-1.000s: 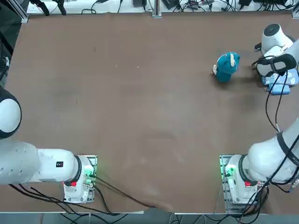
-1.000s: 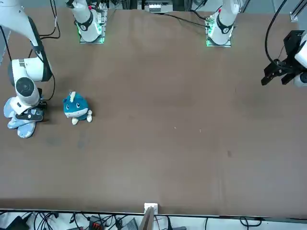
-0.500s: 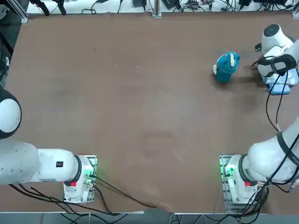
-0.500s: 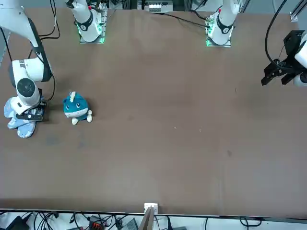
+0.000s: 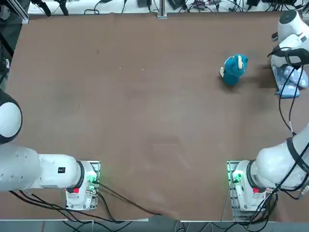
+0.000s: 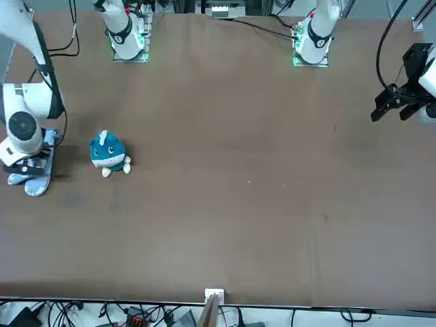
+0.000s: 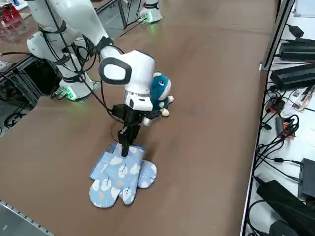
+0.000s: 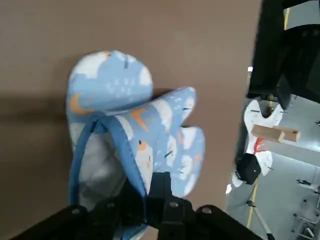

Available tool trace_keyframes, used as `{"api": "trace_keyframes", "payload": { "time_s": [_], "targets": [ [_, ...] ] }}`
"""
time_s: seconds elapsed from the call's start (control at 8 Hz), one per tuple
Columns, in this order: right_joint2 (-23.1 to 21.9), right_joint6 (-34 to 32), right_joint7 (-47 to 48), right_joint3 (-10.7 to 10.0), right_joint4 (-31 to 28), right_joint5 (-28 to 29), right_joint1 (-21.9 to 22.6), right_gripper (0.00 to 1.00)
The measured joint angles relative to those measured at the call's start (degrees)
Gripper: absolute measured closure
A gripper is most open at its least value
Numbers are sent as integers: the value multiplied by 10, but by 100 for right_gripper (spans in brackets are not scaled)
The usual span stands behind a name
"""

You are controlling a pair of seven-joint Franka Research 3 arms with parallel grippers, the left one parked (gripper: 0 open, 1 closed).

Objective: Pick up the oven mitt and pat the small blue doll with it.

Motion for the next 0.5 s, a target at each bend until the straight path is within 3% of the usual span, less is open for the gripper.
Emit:
{"api": "trace_keyframes", "payload": {
  "time_s": [0.25, 0.5],
  "targets": [
    [-23, -62, -89, 7, 39, 75, 4, 96],
    [-39, -170, -154, 36, 108, 153, 10, 96]
  ]
}}
